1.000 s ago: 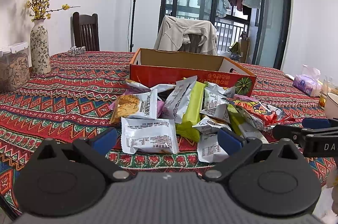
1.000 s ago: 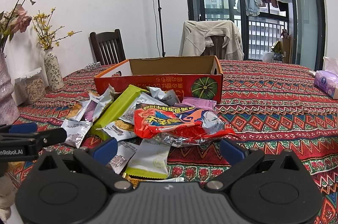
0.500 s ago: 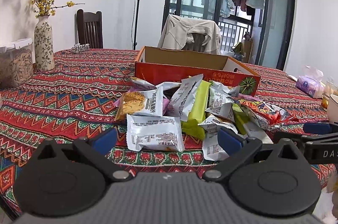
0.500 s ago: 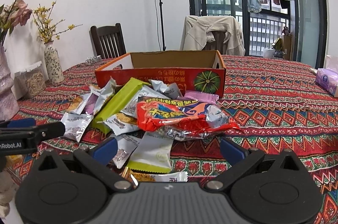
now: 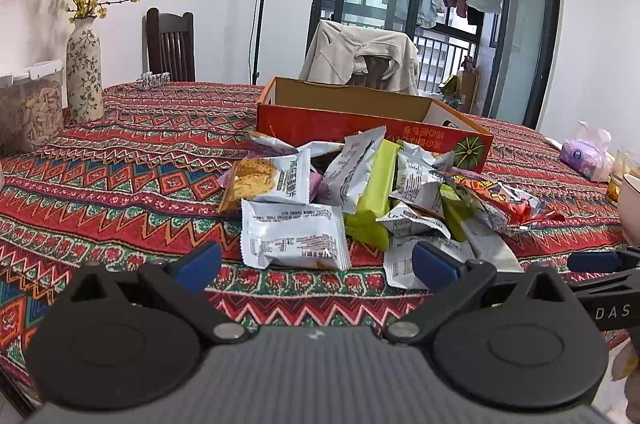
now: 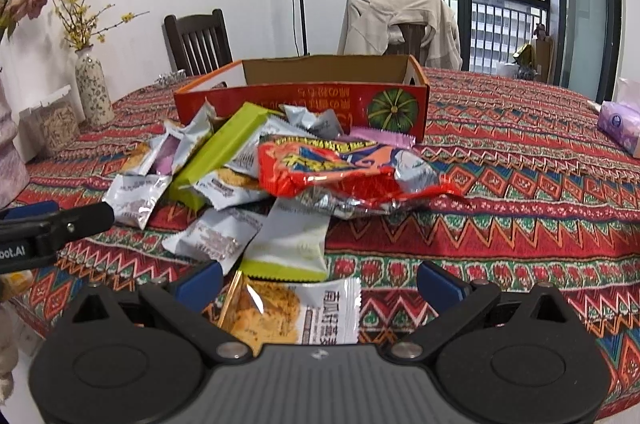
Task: Organize snacks
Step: 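Lower the right tool and grasp a white snack packet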
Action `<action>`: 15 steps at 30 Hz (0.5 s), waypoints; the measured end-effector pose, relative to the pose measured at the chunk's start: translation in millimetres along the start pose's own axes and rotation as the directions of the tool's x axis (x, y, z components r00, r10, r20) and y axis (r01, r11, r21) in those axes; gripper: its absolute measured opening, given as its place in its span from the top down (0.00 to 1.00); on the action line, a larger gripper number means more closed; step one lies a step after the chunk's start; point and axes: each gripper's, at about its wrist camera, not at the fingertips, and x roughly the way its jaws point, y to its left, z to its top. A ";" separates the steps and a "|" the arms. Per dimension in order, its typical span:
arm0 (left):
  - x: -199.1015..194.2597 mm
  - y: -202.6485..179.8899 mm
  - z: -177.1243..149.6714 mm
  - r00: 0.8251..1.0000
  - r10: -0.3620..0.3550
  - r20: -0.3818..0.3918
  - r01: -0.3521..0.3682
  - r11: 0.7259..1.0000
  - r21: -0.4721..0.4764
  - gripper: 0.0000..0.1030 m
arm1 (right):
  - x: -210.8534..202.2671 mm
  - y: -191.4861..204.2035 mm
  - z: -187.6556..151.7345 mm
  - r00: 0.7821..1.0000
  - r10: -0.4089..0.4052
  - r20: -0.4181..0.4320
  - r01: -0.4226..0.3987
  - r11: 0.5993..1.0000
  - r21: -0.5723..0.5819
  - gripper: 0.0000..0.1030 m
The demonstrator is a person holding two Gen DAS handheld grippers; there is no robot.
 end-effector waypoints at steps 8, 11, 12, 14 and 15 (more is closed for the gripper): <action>-0.8 2.4 -7.5 1.000 0.005 -0.020 -0.005 1.000 -0.008 0.00 | 12.8 8.9 -10.7 0.998 0.007 -0.062 -0.008 1.000 -0.012 0.00; -1.8 3.8 -9.1 1.000 0.008 -0.024 -0.008 1.000 -0.012 0.00 | 14.8 17.8 -14.9 0.998 -0.030 -0.050 0.026 0.998 -0.063 0.00; -1.9 4.2 -9.4 1.000 0.009 -0.026 -0.009 1.000 -0.014 0.00 | 14.4 18.2 -15.9 0.999 -0.029 -0.045 0.027 0.998 -0.062 0.00; -1.8 5.0 -9.9 1.000 0.010 -0.029 -0.011 1.000 -0.018 0.00 | 14.2 17.3 -17.1 0.999 -0.027 -0.039 0.024 0.998 -0.062 0.00; -1.9 5.3 -10.5 0.999 0.012 -0.030 -0.012 1.000 -0.020 0.00 | 13.5 16.3 -18.0 0.999 -0.026 -0.034 0.024 0.998 -0.063 0.00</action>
